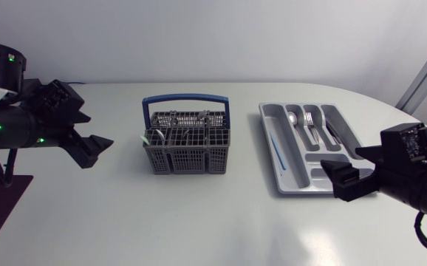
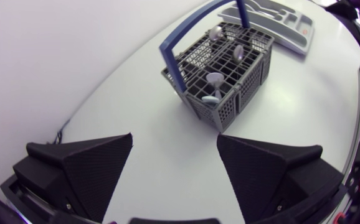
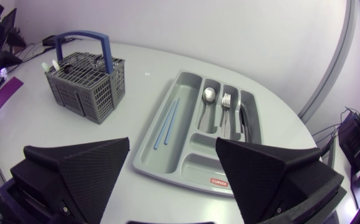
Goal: Unload the cutlery basket into the drawer organizer.
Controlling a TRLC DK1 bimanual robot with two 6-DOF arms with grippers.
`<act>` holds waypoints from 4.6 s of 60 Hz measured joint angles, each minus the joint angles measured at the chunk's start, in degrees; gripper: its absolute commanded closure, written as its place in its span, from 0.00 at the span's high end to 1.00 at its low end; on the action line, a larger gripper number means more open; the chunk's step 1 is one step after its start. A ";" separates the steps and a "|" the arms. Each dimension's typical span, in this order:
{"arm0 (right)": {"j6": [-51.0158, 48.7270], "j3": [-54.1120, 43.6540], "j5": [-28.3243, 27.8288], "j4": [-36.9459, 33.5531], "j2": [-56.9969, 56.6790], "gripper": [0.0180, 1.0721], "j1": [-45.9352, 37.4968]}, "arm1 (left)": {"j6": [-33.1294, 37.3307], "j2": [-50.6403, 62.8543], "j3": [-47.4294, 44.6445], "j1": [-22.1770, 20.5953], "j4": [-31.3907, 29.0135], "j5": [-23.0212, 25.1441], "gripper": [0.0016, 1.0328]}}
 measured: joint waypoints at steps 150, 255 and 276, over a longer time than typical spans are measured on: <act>-15.47 -6.69 -4.11 10.21 6.43 0.88 11.91 | 63.12 23.39 9.66 -6.16 4.46 4.74 0.03; -14.93 -1.16 1.79 5.01 -4.79 0.94 14.38 | 14.23 2.10 22.16 -18.01 -15.78 3.80 0.03; -13.92 2.51 15.80 9.57 1.99 0.88 27.82 | -17.46 16.04 31.43 -30.60 -17.20 6.60 0.03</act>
